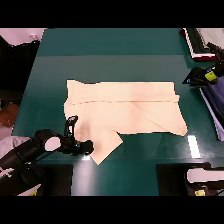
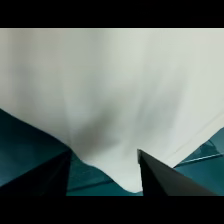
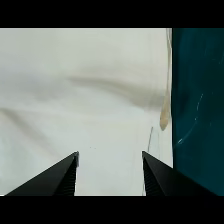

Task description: Fold the shirts.

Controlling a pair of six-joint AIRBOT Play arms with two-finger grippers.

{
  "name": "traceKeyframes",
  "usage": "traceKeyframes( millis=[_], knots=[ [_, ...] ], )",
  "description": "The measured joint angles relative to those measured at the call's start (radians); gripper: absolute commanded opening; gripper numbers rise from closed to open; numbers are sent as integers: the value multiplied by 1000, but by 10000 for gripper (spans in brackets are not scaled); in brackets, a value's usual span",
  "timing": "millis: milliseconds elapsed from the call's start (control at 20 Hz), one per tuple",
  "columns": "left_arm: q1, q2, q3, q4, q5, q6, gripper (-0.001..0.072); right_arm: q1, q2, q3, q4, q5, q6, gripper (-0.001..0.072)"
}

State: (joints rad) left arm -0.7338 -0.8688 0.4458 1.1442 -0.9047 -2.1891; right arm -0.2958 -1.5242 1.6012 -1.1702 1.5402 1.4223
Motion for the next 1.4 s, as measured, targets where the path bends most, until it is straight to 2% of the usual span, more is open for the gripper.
traceKeyframes(
  millis=[50,100,150,200,500,900,1250,1300,1400],
  knots=[
    [0,-1,-1,8,18,-11,490,0,0,0,0,2,0,452],
    [-1,-3,-2,14,32,-20,454,0,0,0,0,3,0,451],
    [-2,-6,-3,18,46,-29,255,0,0,0,0,5,0,452],
    [-2,-12,-4,26,60,-36,24,0,0,0,0,8,-2,451],
    [-3,-19,31,37,151,-45,25,-40,41,-86,-4,39,-30,451],
    [-3,-20,108,80,160,47,25,-240,234,-539,-17,25,-53,450],
    [-3,-20,115,86,157,93,25,-267,362,-815,-116,-54,-37,450],
    [-3,-20,115,86,157,95,25,-257,368,-842,-120,-70,-35,429],
    [-3,-20,115,86,154,97,25,-233,377,-879,-126,-106,-33,272]
  ],
)
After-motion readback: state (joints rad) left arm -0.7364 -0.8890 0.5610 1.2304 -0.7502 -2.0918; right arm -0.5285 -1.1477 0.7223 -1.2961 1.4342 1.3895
